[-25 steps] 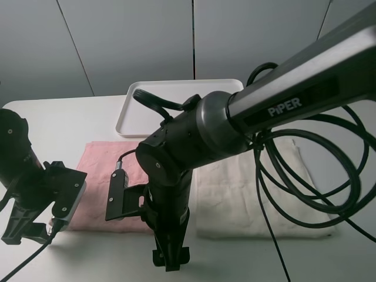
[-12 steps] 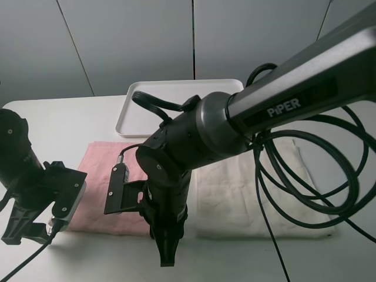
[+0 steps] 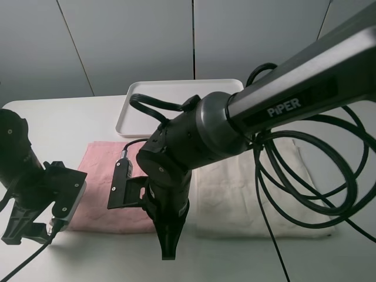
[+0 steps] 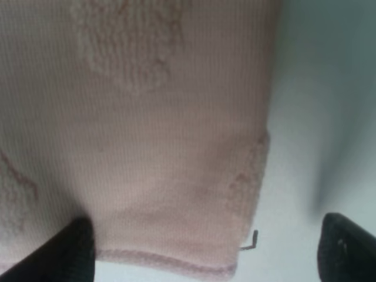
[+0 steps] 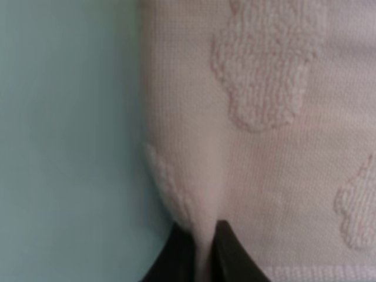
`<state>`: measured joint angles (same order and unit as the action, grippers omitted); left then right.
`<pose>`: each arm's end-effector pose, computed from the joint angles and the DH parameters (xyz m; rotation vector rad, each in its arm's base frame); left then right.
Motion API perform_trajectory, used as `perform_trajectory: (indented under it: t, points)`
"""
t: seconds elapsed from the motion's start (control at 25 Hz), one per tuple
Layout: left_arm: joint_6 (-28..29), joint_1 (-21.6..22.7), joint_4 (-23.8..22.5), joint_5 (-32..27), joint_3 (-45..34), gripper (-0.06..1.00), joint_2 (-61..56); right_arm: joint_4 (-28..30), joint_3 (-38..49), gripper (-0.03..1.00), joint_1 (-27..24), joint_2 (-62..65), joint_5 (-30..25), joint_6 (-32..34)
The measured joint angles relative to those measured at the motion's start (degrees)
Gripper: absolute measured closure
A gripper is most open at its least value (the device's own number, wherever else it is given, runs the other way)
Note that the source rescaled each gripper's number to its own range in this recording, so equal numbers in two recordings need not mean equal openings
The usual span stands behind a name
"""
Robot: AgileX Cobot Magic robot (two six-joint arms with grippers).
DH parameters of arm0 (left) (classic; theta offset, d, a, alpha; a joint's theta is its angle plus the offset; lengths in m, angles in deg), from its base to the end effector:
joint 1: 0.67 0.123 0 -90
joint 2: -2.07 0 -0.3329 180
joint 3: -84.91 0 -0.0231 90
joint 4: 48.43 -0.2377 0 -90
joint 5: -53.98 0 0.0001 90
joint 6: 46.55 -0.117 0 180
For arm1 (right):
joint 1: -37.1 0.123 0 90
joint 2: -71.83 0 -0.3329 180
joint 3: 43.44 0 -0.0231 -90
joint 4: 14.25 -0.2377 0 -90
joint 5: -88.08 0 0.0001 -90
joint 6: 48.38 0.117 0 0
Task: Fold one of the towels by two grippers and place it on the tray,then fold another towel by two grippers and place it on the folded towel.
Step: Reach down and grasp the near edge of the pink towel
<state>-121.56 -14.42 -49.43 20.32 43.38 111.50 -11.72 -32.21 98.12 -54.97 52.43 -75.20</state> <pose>0.2303 -0.0552 0.1237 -2.1615 -2.1761 0.0510 0.1908 0.3383 0.1120 -2.1377 2.1446 0.0090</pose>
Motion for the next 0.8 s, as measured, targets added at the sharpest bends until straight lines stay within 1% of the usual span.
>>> perform_trajectory:
  t: [0.36,0.48,0.6,0.68,0.72,0.8]
  points:
    - [0.1,0.0,0.0,1.1,0.0,-0.02,0.0,0.0,0.0,0.96,0.0,0.0,0.0,0.6]
    - [0.5,-0.1,0.0,2.5,0.0,-0.02,0.1,0.0,0.0,0.96,0.0,0.0,0.0,0.6]
    - [2.7,-0.8,-0.1,5.6,0.0,-0.01,0.1,0.0,0.0,0.96,0.0,0.0,0.0,1.1]
    - [3.6,-1.4,-0.5,7.4,0.0,0.07,0.3,0.0,0.0,0.96,0.0,0.0,0.1,1.5]
    - [3.7,-1.8,-0.8,8.3,0.0,0.15,0.3,0.0,0.0,0.96,0.0,0.0,0.2,1.6]
    - [3.9,-2.1,-1.1,9.5,0.0,0.35,0.5,0.0,0.0,0.96,0.0,0.0,0.3,1.9]
